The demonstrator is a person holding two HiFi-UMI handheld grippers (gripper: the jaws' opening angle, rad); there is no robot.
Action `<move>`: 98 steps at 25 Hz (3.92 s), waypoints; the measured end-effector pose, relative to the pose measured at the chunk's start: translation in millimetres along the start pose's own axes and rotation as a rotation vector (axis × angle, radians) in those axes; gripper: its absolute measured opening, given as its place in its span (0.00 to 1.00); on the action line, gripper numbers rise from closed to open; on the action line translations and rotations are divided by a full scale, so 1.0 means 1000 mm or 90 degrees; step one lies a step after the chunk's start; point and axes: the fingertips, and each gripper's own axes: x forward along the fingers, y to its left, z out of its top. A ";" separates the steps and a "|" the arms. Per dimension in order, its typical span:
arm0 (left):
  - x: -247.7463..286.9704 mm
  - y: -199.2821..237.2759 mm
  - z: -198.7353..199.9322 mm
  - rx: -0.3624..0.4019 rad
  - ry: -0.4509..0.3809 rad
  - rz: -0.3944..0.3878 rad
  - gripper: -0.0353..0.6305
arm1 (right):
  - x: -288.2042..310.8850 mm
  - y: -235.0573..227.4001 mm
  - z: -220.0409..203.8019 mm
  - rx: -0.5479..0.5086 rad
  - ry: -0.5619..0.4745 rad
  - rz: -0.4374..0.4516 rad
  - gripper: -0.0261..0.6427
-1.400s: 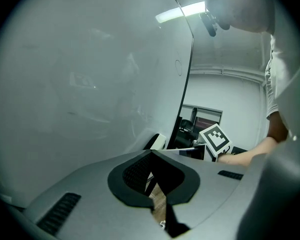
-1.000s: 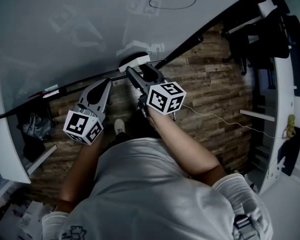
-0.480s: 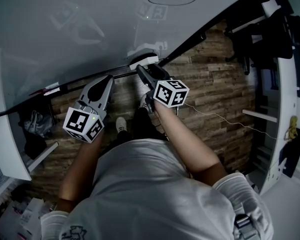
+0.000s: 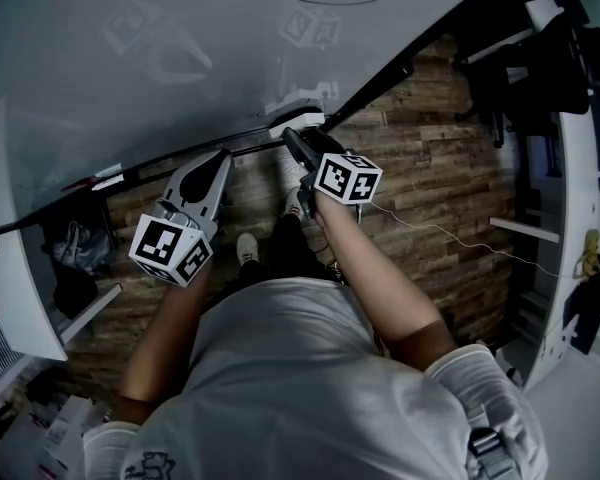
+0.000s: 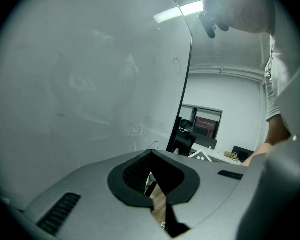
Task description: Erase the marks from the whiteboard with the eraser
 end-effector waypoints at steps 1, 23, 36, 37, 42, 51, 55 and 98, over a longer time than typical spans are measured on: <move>-0.001 0.000 0.001 0.003 -0.001 -0.001 0.06 | 0.000 0.004 0.002 0.004 -0.003 0.003 0.38; -0.044 -0.016 0.029 0.026 -0.053 -0.047 0.06 | -0.042 0.125 0.074 -0.090 -0.123 0.067 0.38; -0.032 -0.010 0.024 0.010 -0.039 -0.032 0.06 | -0.028 0.112 0.063 -0.104 -0.115 0.083 0.38; -0.030 -0.009 0.024 0.005 -0.038 -0.031 0.06 | -0.026 0.109 0.060 -0.103 -0.108 0.084 0.38; -0.017 0.000 0.025 -0.002 -0.028 -0.017 0.06 | -0.010 0.089 0.039 -0.088 -0.071 0.087 0.38; -0.002 0.008 0.009 0.006 0.001 -0.003 0.06 | 0.017 0.055 -0.002 -0.044 -0.006 0.081 0.39; -0.001 0.009 0.006 0.003 0.007 0.002 0.06 | 0.029 0.041 -0.022 -0.032 0.023 0.069 0.39; -0.016 -0.003 0.010 0.013 -0.011 -0.024 0.06 | -0.029 0.058 0.069 -0.127 -0.098 0.039 0.39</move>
